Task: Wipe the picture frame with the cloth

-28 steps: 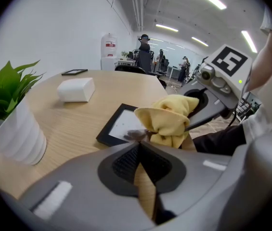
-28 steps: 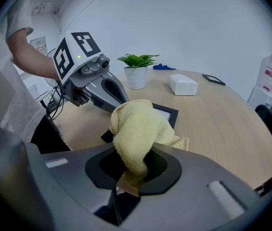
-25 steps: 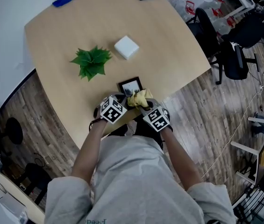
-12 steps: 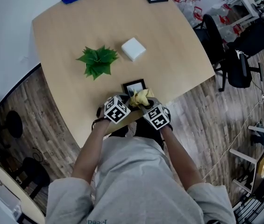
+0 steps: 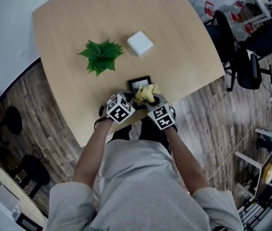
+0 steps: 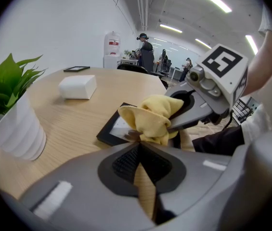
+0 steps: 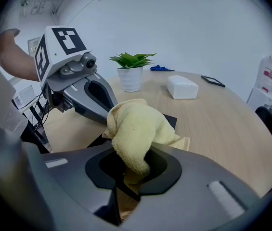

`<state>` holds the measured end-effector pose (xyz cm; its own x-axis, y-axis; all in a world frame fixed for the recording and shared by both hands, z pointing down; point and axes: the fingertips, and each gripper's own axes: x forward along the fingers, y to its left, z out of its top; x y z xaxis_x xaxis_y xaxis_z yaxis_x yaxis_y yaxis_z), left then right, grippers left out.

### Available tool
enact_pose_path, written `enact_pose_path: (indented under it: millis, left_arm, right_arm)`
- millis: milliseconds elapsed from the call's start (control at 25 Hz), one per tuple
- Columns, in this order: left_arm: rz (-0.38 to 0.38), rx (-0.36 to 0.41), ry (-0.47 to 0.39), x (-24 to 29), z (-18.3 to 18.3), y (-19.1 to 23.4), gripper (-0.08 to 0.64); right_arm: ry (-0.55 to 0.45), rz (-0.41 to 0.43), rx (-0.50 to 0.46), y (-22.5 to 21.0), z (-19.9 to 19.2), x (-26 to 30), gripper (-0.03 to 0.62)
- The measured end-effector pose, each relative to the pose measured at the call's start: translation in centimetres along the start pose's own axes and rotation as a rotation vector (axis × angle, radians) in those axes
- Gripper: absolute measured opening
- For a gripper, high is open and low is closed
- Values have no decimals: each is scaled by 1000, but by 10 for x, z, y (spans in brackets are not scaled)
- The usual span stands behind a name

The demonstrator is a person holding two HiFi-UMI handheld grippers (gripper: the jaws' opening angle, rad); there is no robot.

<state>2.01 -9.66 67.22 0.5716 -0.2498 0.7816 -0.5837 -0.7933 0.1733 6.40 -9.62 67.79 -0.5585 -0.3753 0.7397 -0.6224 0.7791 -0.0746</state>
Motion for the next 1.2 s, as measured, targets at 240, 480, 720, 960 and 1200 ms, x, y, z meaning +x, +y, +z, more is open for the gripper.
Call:
enact_pose_path:
  millis: [240, 480, 720, 960, 1200]
  left_arm:
    - [9, -3, -5, 1, 0, 0, 52]
    - [9, 4, 2, 1, -1, -1, 52]
    - [12, 8, 0, 2, -1, 1, 52]
    - [2, 9, -6, 0, -1, 0, 52]
    - [-10, 8, -9, 1, -2, 0, 52]
  right_arm:
    - [-5, -1, 9, -10, 19, 4, 55]
    - [-2, -8, -2, -21, 33, 14, 55]
    - [-8, -29, -1, -31, 45, 26, 55]
    - [-55, -61, 68, -36, 54, 27, 55]
    - [-75, -70, 183, -44, 57, 29, 55]
